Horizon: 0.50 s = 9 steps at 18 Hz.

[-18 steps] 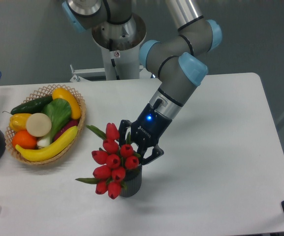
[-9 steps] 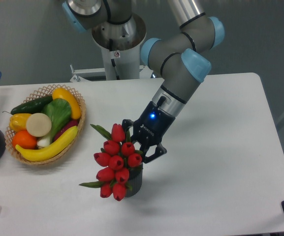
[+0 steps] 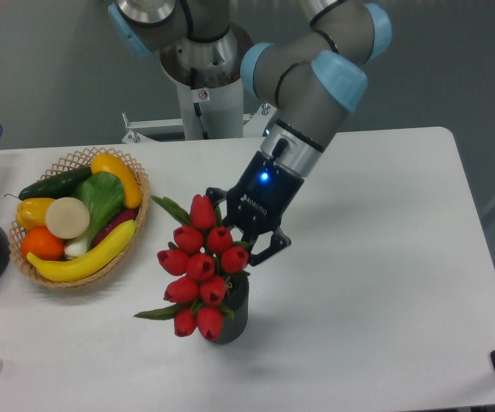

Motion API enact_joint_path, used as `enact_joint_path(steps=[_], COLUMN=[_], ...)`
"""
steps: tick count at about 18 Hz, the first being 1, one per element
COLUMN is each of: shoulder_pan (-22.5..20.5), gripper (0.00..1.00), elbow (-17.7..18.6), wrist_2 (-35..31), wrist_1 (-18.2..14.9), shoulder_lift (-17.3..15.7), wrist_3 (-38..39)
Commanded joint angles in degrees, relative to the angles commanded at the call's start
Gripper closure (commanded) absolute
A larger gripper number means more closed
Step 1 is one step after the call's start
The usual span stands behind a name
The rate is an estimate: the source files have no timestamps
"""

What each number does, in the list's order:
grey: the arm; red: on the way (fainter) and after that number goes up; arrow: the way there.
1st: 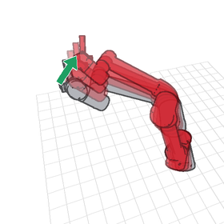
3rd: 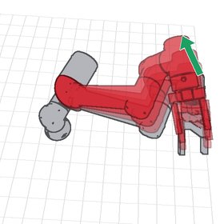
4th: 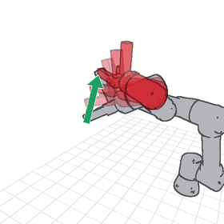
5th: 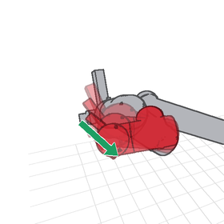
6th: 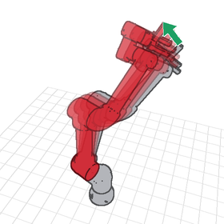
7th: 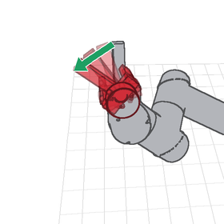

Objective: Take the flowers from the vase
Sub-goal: 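Lift the gripped tulips straight up out of the grey vase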

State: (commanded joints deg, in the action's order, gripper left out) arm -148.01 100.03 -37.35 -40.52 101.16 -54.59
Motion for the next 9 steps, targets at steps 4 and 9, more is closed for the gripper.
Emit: enact_joint_path(steps=[4, 9], shoulder_pan=[0.18, 0.44], gripper=[0.6, 0.6], elbow=[-2.82, -6.24], wrist_2=[0.0, 0.0], wrist_1=[-0.09, -0.09], shoulder_lift=[0.09, -0.09], wrist_3=[2.73, 7.47])
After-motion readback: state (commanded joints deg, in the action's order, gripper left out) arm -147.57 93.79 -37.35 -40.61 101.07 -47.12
